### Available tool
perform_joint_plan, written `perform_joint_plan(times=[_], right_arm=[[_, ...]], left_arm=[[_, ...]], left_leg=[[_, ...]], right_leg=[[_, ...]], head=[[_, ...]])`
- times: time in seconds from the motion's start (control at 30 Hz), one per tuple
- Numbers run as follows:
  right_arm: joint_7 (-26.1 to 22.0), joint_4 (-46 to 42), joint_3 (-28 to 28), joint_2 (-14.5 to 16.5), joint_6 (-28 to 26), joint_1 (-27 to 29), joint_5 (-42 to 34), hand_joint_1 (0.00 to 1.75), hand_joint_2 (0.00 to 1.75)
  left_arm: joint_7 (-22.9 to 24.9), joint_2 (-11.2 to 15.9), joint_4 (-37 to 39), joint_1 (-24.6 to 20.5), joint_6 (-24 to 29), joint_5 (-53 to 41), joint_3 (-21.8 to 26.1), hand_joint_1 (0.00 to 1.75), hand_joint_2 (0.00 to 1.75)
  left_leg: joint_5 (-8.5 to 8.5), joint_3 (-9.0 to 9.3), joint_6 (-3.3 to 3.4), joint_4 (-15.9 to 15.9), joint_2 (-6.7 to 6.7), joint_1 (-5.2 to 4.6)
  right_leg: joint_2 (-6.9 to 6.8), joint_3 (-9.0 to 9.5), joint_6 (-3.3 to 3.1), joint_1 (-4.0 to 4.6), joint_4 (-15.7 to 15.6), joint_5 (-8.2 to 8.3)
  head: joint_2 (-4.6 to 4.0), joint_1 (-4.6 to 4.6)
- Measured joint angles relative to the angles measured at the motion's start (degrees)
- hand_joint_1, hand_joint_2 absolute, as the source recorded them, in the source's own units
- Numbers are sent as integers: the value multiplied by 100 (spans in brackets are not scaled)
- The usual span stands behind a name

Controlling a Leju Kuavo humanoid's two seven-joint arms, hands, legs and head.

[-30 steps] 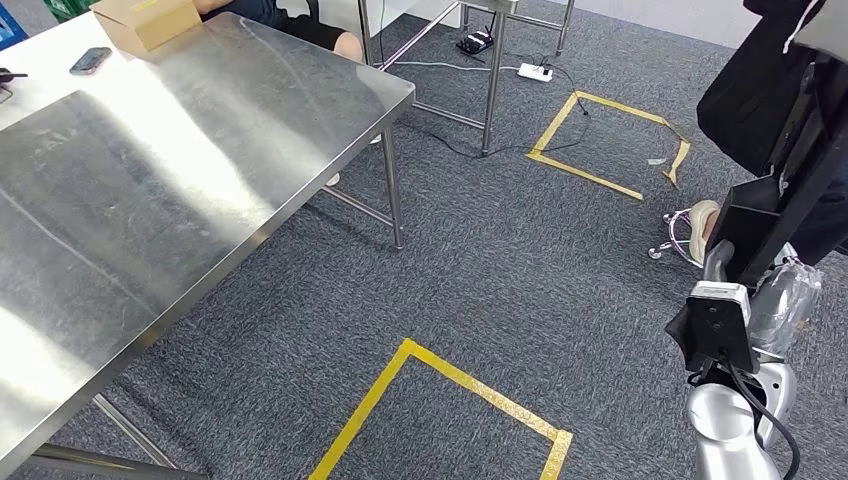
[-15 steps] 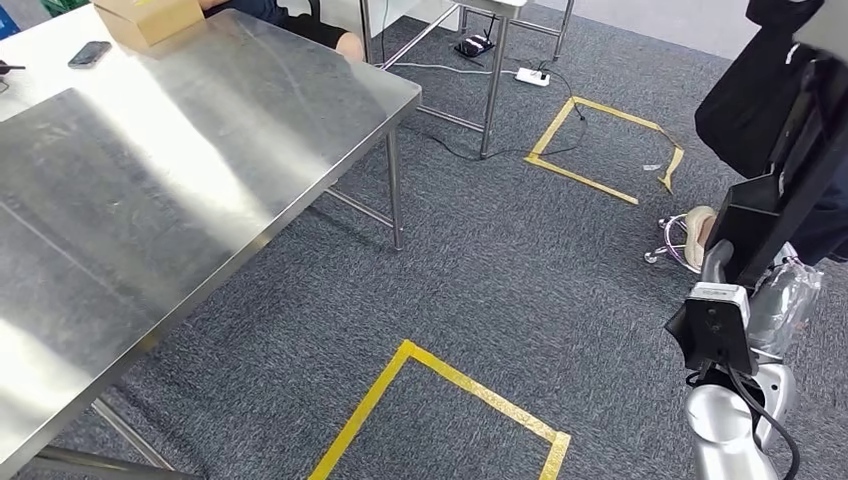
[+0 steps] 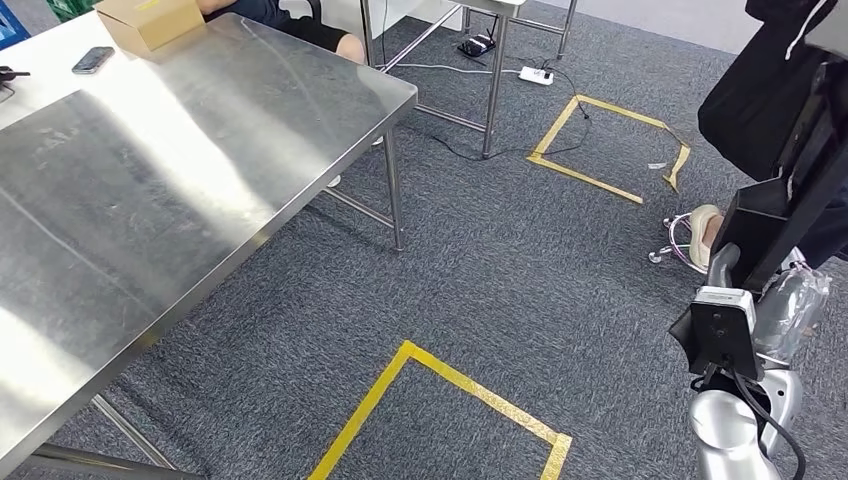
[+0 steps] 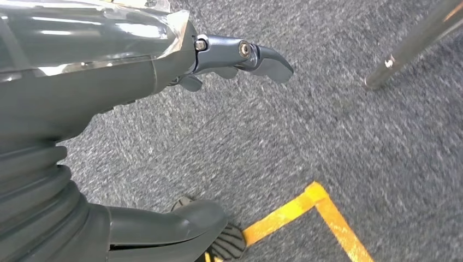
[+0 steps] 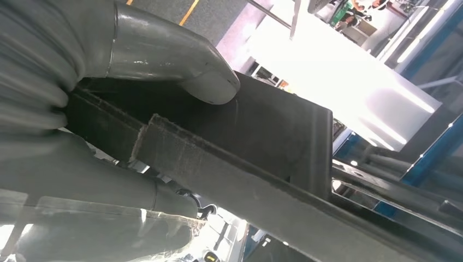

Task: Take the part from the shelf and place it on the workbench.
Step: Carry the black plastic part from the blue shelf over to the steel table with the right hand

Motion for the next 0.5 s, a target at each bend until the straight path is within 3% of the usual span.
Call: perform_joint_plan(times=[0.07,0.13,0.17,0.2,0.27,0.33,0.37,0.5], right_arm=[[11,-37,-1,7,6,0,11,175,175],[17,-53,1,17,9,7,17,175,175],[21,-54,2,22,9,12,19,175,175],[25,-55,2,27,9,18,19,175,175],[29,-60,2,34,10,24,20,175,175],[29,-68,1,38,10,21,20,175,175],[30,-72,0,39,10,21,20,175,175],[33,-95,-6,40,10,30,25,175,175]], left_arm=[[0,-3,0,1,-4,-16,-1,0,175],[0,-4,0,8,-7,-24,-2,0,175],[0,-4,0,14,-7,-23,-2,0,175],[0,-4,0,19,-7,-23,-1,0,175],[0,-2,0,22,-7,-23,-1,0,175],[1,8,0,18,-7,-24,-2,0,175],[1,12,0,18,-7,-25,-3,0,175],[-1,14,0,22,-5,-26,-2,0,175]], left_leg=[[-310,-245,-50,534,8,22],[-628,-630,-81,1303,13,33],[-657,-752,-87,1516,13,34],[-572,-774,-85,1516,14,34],[-152,-502,-55,893,15,35],[133,-164,-11,184,12,22],[172,-79,7,1,11,9],[169,-11,103,-131,16,-2]], right_leg=[[-5,13,-86,-14,-10,-1],[-10,15,-127,2,-6,-10],[-10,19,-133,8,-5,-15],[-7,28,-138,11,-4,-20],[2,63,-147,12,-4,-37],[13,77,-129,39,3,-63],[16,73,-108,52,4,-73],[4,32,-11,61,67,-133]], head=[[0,-9],[0,-13],[0,-13],[0,-15],[0,-16],[0,-11],[0,-10],[0,-7]])
